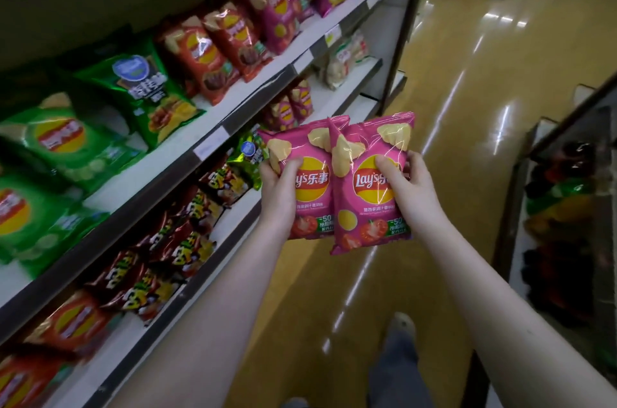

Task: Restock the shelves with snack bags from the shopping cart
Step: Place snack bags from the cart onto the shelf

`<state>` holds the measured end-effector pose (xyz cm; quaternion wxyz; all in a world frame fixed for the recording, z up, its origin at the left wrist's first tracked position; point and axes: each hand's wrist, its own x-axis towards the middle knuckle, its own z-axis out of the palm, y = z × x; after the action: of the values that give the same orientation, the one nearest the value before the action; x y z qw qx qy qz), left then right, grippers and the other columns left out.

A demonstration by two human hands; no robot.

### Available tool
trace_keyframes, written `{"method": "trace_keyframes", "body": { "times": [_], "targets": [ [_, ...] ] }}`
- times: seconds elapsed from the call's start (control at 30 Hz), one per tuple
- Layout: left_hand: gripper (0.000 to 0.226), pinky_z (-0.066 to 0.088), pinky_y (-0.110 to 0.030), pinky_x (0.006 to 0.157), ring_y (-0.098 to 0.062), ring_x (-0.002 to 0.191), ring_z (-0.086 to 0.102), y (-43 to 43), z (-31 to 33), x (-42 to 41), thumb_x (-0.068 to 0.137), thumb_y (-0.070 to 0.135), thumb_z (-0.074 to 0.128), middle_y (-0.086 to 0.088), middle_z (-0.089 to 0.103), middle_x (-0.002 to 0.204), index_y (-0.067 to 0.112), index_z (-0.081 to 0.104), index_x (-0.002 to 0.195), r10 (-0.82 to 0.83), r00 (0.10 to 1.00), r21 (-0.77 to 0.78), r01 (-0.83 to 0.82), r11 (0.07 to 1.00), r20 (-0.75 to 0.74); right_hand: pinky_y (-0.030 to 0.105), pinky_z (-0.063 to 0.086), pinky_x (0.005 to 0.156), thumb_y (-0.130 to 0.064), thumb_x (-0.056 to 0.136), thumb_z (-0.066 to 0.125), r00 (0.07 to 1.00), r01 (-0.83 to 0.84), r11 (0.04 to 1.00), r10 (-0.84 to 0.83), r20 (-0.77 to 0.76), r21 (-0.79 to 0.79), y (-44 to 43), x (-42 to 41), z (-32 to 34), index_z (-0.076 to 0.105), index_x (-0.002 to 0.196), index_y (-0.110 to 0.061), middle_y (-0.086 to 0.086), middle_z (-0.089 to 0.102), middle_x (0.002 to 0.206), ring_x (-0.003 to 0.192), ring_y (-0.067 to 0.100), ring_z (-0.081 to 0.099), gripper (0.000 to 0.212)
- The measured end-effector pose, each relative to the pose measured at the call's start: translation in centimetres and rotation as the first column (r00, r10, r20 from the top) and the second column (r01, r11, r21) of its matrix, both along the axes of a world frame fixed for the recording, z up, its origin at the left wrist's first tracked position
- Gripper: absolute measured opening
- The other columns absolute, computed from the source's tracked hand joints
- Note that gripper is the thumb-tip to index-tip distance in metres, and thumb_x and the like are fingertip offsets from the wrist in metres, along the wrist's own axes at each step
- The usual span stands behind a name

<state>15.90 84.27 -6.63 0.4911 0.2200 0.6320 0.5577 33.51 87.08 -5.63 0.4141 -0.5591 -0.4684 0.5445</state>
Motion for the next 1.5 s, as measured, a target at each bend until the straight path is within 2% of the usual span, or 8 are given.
{"method": "trace_keyframes", "body": {
  "times": [0.17, 0.27, 0.43, 0.63, 0.73, 0.93, 1.17, 1.5],
  "targets": [
    [0.043, 0.053, -0.028, 0.059, -0.018, 0.085, 0.067, 8.4, -0.2, 4.6, 0.092, 0.037, 0.057, 0.0, 0.062, 0.103, 0.031, 0.036, 0.129, 0.093, 0.995, -0.004, -0.093, 0.996, 0.021, 0.022, 0.054, 0.064, -0.043, 0.084, 0.062, 0.995, -0.1, 0.995, 0.1, -0.005, 0.001, 10.0, 4.5, -0.4, 0.04, 0.127, -0.023, -0.001, 0.062, 0.11, 0.087, 0.012, 0.068, 0.053],
    [0.036, 0.055, -0.031, 0.065, -0.019, 0.086, 0.065, 12.8, 0.0, 7.2, 0.093, 0.036, 0.056, 0.0, 0.061, 0.101, 0.033, 0.034, 0.121, 0.167, 0.986, -0.026, -0.167, 0.986, 0.014, 0.025, 0.054, 0.066, -0.044, 0.084, 0.062, 0.987, -0.16, 0.987, 0.16, -0.014, -0.012, 15.7, 6.6, -0.5, 0.042, 0.129, -0.02, 0.001, 0.064, 0.11, 0.088, 0.014, 0.068, 0.054],
    [0.039, 0.058, -0.037, 0.074, -0.02, 0.087, 0.067, 19.9, -0.3, 9.7, 0.092, 0.036, 0.057, 0.001, 0.062, 0.101, 0.03, 0.035, 0.123, 0.275, 0.961, -0.043, -0.274, 0.961, 0.011, 0.028, 0.056, 0.069, -0.046, 0.084, 0.063, 0.969, -0.246, 0.968, 0.245, -0.037, -0.044, 24.5, 8.3, -1.2, 0.044, 0.128, -0.022, 0.001, 0.067, 0.108, 0.087, 0.016, 0.07, 0.054],
    [0.04, 0.057, -0.035, 0.071, -0.02, 0.089, 0.067, 28.3, -1.1, 8.8, 0.091, 0.039, 0.058, -0.001, 0.063, 0.106, 0.029, 0.037, 0.124, 0.346, 0.938, -0.041, -0.347, 0.937, -0.028, 0.028, 0.055, 0.07, -0.047, 0.084, 0.062, 0.953, -0.302, 0.953, 0.301, -0.021, -0.034, 34.2, 7.0, -2.6, 0.044, 0.129, -0.019, 0.002, 0.065, 0.111, 0.089, 0.016, 0.069, 0.057],
    [0.048, 0.056, -0.032, 0.066, -0.019, 0.088, 0.066, 33.6, -2.1, 8.1, 0.092, 0.039, 0.056, 0.0, 0.062, 0.103, 0.026, 0.035, 0.133, 0.346, 0.938, -0.045, -0.346, 0.937, -0.009, 0.028, 0.055, 0.071, -0.046, 0.084, 0.063, 0.952, -0.306, 0.952, 0.306, -0.013, -0.024, 39.6, 6.2, -3.4, 0.041, 0.13, -0.018, 0.003, 0.063, 0.114, 0.092, 0.016, 0.068, 0.058],
    [0.058, 0.053, -0.028, 0.062, -0.017, 0.087, 0.065, 42.1, -2.4, 7.5, 0.092, 0.037, 0.056, -0.001, 0.06, 0.108, 0.024, 0.031, 0.142, 0.365, 0.931, -0.062, -0.365, 0.929, -0.02, 0.038, 0.057, 0.08, -0.047, 0.083, 0.064, 0.948, -0.318, 0.948, 0.317, -0.013, -0.023, 48.1, 5.5, -3.7, 0.043, 0.126, -0.022, 0.003, 0.065, 0.112, 0.093, 0.018, 0.069, 0.054],
    [0.043, 0.057, -0.036, 0.075, -0.023, 0.094, 0.066, 49.1, -3.1, 7.4, 0.089, 0.041, 0.059, -0.005, 0.063, 0.112, 0.025, 0.04, 0.125, 0.449, 0.892, -0.102, -0.451, 0.887, -0.039, 0.028, 0.057, 0.071, -0.045, 0.086, 0.06, 0.916, -0.401, 0.916, 0.401, 0.007, -0.022, 56.7, 5.0, -4.1, 0.041, 0.129, -0.018, 0.001, 0.064, 0.11, 0.09, 0.015, 0.068, 0.055],
    [0.053, 0.053, -0.026, 0.062, -0.016, 0.088, 0.066, 56.9, -5.9, 12.9, 0.091, 0.031, 0.059, -0.003, 0.063, 0.112, 0.02, 0.037, 0.138, 0.692, 0.722, -0.096, -0.688, 0.719, 0.007, 0.016, 0.053, 0.061, -0.041, 0.09, 0.058, 0.777, -0.628, 0.776, 0.629, -0.003, -0.051, 67.9, 6.7, -7.7, 0.045, 0.122, -0.02, -0.003, 0.064, 0.105, 0.087, 0.008, 0.066, 0.041]
  ]
}}
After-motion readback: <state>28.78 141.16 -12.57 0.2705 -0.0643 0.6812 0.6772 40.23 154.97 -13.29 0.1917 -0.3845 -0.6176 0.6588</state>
